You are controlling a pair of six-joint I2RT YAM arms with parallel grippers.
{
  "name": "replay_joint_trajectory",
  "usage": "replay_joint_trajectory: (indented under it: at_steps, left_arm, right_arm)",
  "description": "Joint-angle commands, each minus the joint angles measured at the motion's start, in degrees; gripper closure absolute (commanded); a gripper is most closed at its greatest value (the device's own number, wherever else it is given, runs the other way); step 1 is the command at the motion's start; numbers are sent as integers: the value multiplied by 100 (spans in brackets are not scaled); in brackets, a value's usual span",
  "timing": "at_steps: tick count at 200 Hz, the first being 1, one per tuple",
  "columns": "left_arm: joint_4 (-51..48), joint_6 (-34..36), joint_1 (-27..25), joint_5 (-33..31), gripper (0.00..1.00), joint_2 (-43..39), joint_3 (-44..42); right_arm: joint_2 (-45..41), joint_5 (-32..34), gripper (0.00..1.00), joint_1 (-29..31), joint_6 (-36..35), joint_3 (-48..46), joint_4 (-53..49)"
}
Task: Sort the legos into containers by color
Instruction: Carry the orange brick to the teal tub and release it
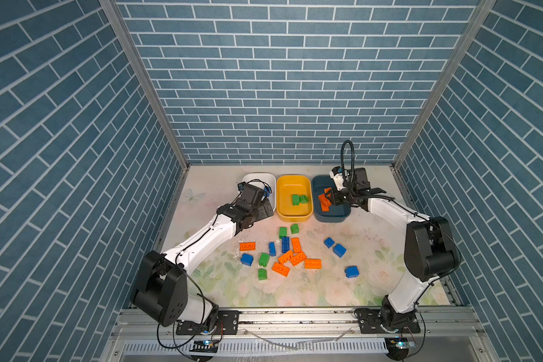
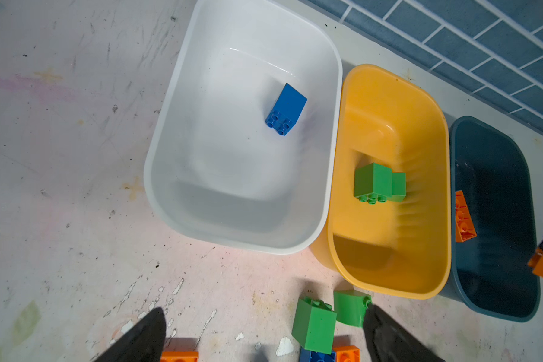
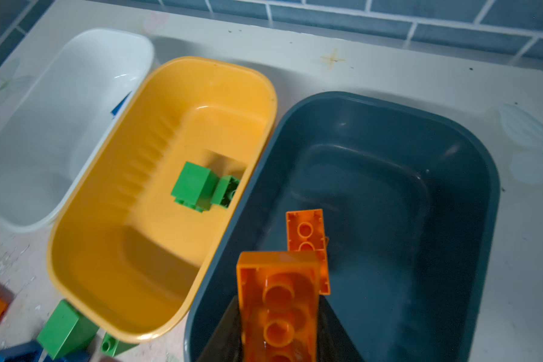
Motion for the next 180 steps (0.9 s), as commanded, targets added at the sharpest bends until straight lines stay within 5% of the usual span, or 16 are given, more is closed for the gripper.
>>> replay_joint_trajectory:
  at_steps: [1, 56, 79, 117, 180]
  left_arm:
    - [-97, 118, 20, -50, 1, -201, -90]
    - [-484, -56, 48, -337, 1, -211, -184]
    - [-589, 23, 121, 163, 1, -16, -99]
    - [-490, 188, -17, 1012, 1, 346, -124]
    - [-1798, 199, -1020, 450, 9, 1281, 567]
  right_arm:
    - [322, 611, 56, -4, 619, 865, -742]
    - [45, 529, 22, 2, 1219, 763, -500]
    - [-306, 539, 2, 2, 1305, 415, -337]
    - [-1031, 526, 1, -13, 1330, -634, 595]
    - [-2049, 1439, 1, -14, 1242, -1894, 1474]
